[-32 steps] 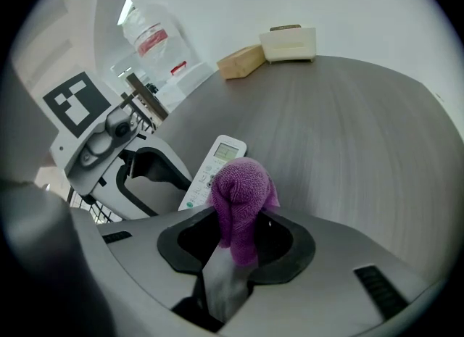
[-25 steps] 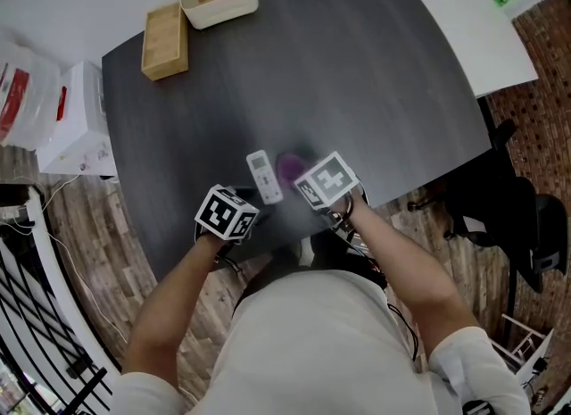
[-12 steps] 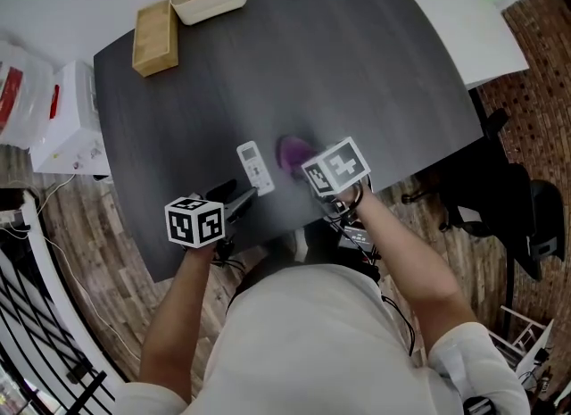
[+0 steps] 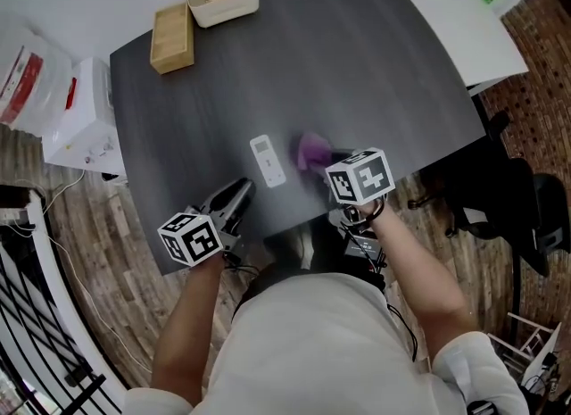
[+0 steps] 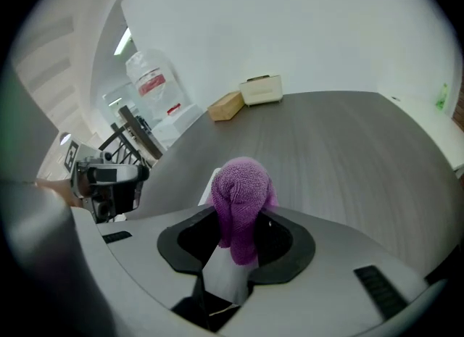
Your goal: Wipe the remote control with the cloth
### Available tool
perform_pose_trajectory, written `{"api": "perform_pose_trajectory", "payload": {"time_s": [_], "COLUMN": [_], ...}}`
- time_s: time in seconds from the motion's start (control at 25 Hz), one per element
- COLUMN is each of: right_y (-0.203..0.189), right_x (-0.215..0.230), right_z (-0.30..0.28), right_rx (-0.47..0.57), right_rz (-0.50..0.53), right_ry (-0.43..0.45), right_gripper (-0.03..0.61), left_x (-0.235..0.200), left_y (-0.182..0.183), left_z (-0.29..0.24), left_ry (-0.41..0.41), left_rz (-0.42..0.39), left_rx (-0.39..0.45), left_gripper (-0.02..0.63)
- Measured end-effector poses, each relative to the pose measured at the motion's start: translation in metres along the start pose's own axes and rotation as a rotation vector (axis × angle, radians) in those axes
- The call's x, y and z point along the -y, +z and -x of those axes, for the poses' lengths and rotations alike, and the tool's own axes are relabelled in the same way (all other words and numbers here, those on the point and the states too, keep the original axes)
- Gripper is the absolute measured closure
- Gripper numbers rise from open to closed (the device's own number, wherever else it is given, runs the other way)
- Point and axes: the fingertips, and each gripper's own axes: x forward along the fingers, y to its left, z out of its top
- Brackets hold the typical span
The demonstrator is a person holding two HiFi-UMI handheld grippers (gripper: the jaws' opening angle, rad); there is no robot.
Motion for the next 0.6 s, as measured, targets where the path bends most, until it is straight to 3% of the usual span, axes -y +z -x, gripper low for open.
{"api": "perform_pose_trajectory", "payload": {"time_s": [0.08,0.16,0.24,0.36,0.52,0.6], "right_y": [0.0,-0.002,-0.006,-0.013,-0.034,-0.044], "right_x": [-0.002,-0.007,-0.01,-0.015,-0.022,-0.027], "right_z": [0.008,0.013,0.014,0.003,-0.029,-0.04], "right_rx": [0.02,0.027,0.021,-0.026,-0.172,-0.224], "right_rz": [-0.008,-0.011,-0.005,0.024,0.052,0.074], "right_ry": [-0.009,-0.002,0.009,0.031,0.046,0.051], "right_gripper": [0.457,0.457,0.457,0.457,0.457,0.457], "left_x": [0.004,0.009,0.009,-0.01,-0.057,-0.074], "left_y": [0.012,0.025,0.03,0.016,-0.014,-0.017], "left_z": [0.009,0.019,0.024,0.016,-0.004,-0.012], "left_ry": [-0.017,-0.035,-0.023,0.067,0.257,0.371], "left_rz": [0.005,0.023,0.018,-0.042,-0.159,-0.248], "left_rx": [0.086,0.175,0.206,0.112,-0.061,-0.108], "left_gripper": [0.581,0.581,0.578,0.558,0.453,0.425]}}
